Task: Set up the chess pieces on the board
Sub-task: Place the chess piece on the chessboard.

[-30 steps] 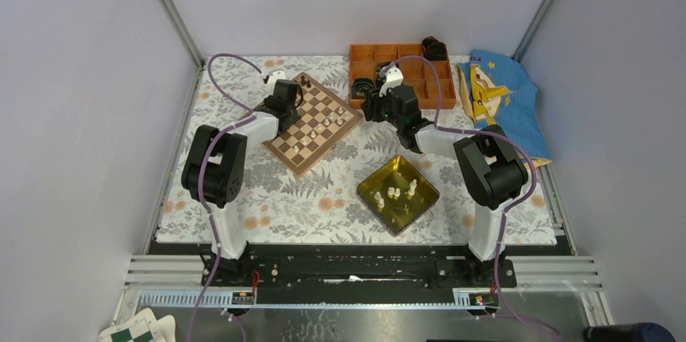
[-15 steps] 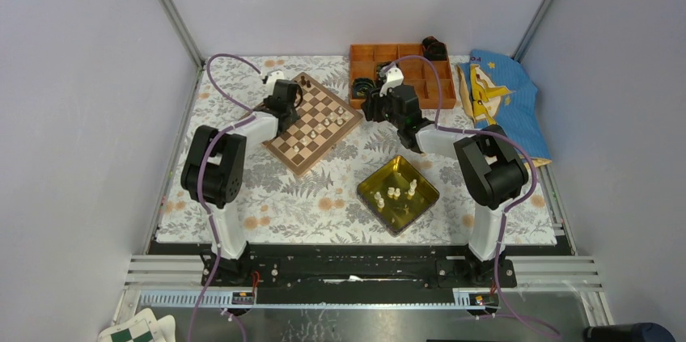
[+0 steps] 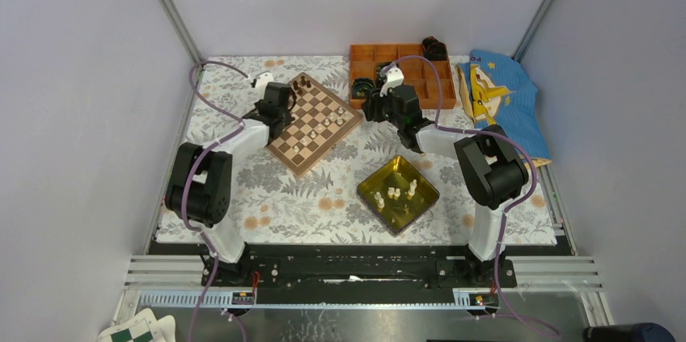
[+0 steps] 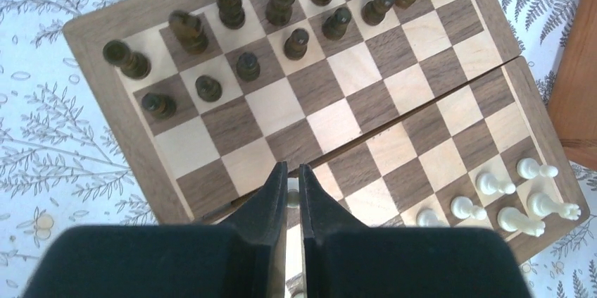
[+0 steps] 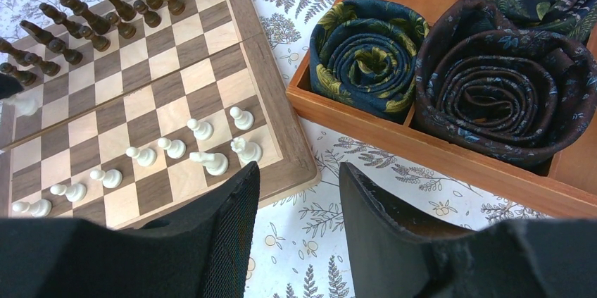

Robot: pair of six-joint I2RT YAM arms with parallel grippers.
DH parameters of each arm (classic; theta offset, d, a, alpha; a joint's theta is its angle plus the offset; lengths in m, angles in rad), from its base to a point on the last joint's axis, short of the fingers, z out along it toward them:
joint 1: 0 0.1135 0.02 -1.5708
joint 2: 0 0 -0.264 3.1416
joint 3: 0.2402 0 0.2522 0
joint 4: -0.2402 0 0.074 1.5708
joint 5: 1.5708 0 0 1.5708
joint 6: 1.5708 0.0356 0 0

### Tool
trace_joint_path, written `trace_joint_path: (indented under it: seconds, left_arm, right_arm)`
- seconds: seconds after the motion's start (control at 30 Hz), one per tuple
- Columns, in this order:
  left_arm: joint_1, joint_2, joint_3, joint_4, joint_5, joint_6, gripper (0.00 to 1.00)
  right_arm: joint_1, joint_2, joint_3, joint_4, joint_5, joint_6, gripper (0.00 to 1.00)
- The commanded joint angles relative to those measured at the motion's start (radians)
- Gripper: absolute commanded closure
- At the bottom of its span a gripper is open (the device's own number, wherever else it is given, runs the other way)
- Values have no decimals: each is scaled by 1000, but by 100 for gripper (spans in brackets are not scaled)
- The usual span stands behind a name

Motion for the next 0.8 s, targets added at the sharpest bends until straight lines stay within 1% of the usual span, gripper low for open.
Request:
trace_joint_path:
  seconds: [0.0, 0.2, 0.43, 0.77]
  left_arm:
    - [-14, -69, -82, -10, -11, -58, 100]
    - [-80, -144, -165, -14, -51, -82, 100]
    - [-138, -203, -226, -28, -81, -115, 100]
    - [-163, -236, -295, -28, -113, -142, 100]
  right_arm:
    - [-9, -10, 31, 21, -6, 16, 47]
    - [-10, -27, 9, 29, -12, 25, 47]
    - [-9, -51, -22, 38, -15, 34, 47]
    - [-9, -69, -44, 45, -24, 43, 47]
